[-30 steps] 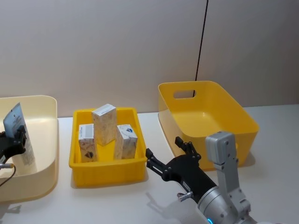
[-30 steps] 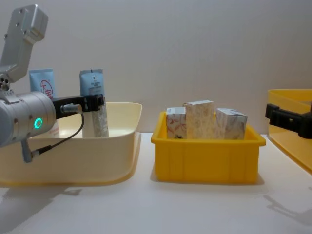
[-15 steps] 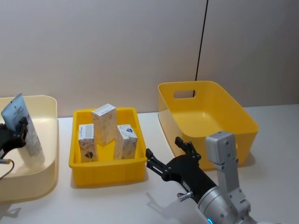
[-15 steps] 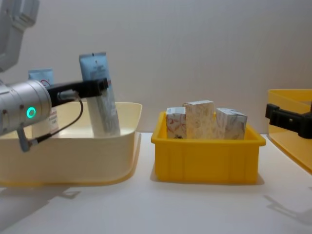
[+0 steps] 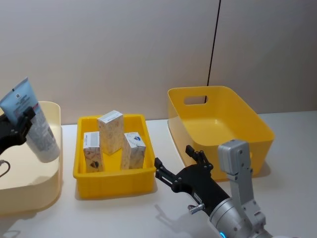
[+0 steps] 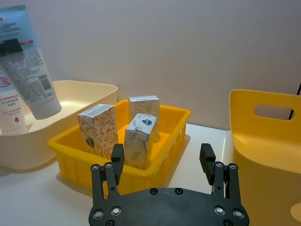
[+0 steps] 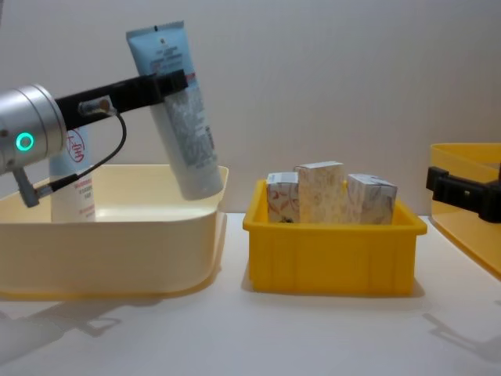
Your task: Bimanual collaborative sorting of washing and personal care products
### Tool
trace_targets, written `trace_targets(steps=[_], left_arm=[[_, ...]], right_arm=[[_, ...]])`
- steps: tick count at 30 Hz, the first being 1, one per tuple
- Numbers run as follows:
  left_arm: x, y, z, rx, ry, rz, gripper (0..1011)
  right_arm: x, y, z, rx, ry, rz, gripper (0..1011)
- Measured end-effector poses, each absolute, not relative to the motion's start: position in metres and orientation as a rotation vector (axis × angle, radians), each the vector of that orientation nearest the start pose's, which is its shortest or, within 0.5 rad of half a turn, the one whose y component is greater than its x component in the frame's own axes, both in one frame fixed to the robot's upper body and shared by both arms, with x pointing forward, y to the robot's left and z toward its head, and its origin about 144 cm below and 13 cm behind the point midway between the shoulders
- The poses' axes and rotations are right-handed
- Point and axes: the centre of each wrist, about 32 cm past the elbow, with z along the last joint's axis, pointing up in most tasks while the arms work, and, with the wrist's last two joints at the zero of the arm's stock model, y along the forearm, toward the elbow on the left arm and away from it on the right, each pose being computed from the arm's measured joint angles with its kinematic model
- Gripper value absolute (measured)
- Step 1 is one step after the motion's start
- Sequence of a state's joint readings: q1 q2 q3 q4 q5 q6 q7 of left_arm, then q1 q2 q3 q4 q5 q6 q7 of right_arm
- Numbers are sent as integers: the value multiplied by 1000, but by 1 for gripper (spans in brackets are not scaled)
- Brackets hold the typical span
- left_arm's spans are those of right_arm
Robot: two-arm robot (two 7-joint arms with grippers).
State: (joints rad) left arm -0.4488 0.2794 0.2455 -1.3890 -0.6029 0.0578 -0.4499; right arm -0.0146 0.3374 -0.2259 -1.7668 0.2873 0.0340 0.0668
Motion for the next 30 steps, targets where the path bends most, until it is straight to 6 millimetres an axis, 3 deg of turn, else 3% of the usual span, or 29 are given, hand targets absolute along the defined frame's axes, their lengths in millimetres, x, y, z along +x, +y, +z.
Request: trace_targets(steps=[17,30], left_arm=[[570,254,1255,-357,31,638,219],[570,240,1249,-339,46,428,218]], right_arm=[[443,-237,1189,26,-75,-1229,1001],[443,-237,1189,26,-75,-1229,1001]])
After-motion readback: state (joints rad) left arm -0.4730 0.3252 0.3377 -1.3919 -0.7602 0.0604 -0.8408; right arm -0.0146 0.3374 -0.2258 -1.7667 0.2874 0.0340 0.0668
